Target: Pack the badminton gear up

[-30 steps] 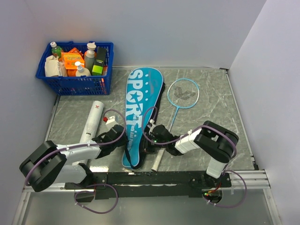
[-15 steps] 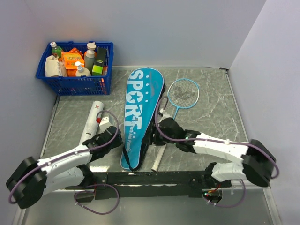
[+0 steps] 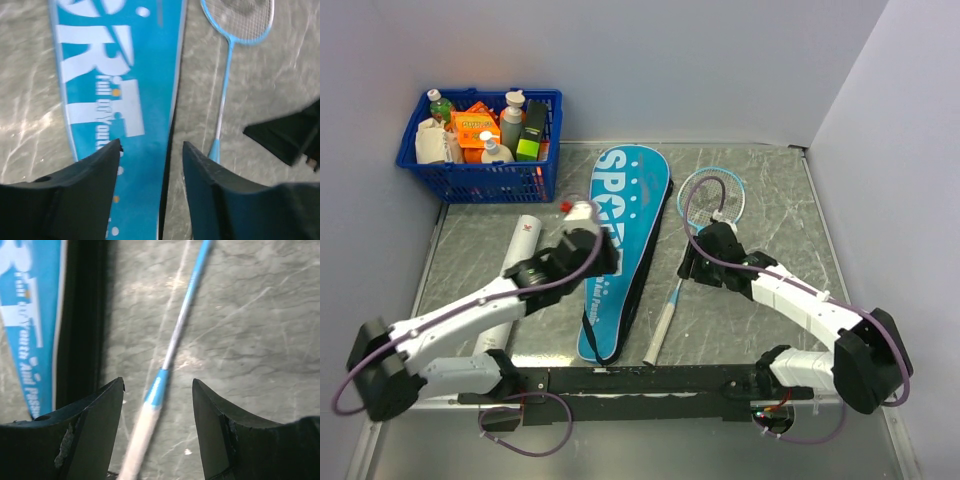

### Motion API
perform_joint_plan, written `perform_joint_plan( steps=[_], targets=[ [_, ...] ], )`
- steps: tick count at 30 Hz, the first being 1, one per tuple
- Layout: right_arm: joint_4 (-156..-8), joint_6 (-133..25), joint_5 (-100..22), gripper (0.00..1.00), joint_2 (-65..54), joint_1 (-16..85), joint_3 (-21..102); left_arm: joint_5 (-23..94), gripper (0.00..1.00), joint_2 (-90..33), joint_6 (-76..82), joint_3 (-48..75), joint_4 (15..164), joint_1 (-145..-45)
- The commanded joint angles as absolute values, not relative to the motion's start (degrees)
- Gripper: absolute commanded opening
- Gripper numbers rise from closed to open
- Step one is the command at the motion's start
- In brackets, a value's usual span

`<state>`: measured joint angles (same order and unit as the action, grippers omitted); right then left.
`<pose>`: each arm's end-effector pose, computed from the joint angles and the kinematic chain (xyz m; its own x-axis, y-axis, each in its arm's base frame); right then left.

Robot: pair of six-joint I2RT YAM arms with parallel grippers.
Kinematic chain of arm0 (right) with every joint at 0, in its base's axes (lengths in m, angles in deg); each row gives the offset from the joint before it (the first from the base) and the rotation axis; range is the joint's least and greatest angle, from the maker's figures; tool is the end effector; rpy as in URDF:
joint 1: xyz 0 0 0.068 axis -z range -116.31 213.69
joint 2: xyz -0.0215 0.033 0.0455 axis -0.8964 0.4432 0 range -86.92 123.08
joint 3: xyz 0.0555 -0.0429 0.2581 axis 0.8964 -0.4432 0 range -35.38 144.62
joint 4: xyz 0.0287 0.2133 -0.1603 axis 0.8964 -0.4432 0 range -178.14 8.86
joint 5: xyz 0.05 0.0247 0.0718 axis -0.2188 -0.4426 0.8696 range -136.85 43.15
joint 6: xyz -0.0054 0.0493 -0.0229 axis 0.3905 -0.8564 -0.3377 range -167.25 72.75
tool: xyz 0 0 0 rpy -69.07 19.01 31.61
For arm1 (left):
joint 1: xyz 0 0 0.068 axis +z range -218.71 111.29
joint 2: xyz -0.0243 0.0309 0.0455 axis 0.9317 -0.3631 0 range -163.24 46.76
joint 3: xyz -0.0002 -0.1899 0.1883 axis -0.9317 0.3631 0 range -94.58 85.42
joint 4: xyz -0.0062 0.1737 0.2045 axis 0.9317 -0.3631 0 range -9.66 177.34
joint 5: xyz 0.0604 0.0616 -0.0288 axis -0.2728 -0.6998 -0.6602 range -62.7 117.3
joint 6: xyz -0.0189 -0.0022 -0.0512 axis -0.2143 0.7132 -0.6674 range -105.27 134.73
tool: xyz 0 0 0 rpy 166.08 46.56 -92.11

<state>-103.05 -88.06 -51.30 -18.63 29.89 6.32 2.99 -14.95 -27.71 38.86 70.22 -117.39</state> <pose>0.2094 0.1369 0.2116 -0.8058 0.2447 -0.5393 0.0193 0.9210 0.3890 0.1749 -0.1760 0.2757 -0.5670 -0.2865 -0.7723 0.0975 0.9076 -0.4082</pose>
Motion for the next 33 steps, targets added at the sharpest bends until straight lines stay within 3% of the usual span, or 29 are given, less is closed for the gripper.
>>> perform_joint_plan(
  steps=[1, 9, 23, 33],
  targets=[
    [-103.4, -84.5, -49.0, 0.65, -15.8, 32.4, 8.7, 3.9, 0.59, -24.4, -20.3, 31.8, 70.0, -122.1],
    [-102.1, -83.6, -47.1, 0.66, -9.5, 36.0, 9.9, 4.7, 0.61, -37.9, -18.2, 26.5, 70.5, -125.0],
    [-99.9, -83.4, -43.9, 0.67, -4.6, 37.2, 11.0, -4.4, 0.60, -47.3, -17.4, 24.4, 67.7, -129.3],
    [-99.7, -83.5, -43.2, 0.67, -2.7, 37.2, 12.4, -12.9, 0.51, -51.9, -17.2, 23.0, 64.0, -130.8]
  ],
)
